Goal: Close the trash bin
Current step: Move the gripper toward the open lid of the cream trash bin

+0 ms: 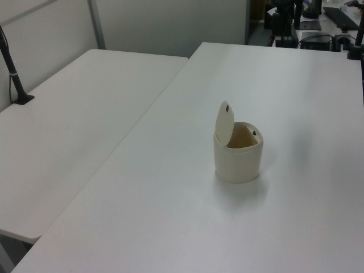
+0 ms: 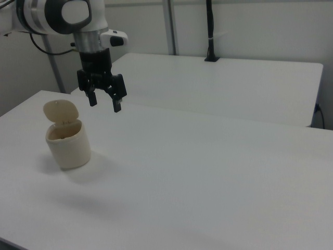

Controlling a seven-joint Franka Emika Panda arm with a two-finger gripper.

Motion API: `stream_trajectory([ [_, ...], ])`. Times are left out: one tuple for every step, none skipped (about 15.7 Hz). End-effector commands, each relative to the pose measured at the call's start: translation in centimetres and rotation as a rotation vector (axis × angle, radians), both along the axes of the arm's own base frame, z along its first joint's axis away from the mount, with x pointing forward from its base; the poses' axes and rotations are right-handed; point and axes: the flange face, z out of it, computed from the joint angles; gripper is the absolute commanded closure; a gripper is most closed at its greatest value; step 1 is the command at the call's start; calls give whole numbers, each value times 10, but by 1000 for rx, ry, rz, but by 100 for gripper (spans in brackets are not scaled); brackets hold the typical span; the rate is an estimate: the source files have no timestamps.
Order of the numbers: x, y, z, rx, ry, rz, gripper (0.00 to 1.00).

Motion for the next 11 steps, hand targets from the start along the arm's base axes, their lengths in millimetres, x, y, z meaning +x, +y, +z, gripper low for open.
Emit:
stream_trajectory([
  [-3,4,1,-21,12,-11,0],
  [-2,6,1,-23,12,-7,0],
  [-2,2,1,-23,9,-14,0],
  [-2,3,1,-23,9,-13,0],
  [-1,4,1,-23,6,-10,0],
  [-1,4,0,-23,4,-9,0],
  [1,4,-4,-24,12,-9,0],
  [3,4,-7,-24,16,-8,0],
  [4,5,-9,-25,20,2,0],
  [5,9,-10,-25,21,12,0],
  [5,12,-11,-25,24,17,0],
])
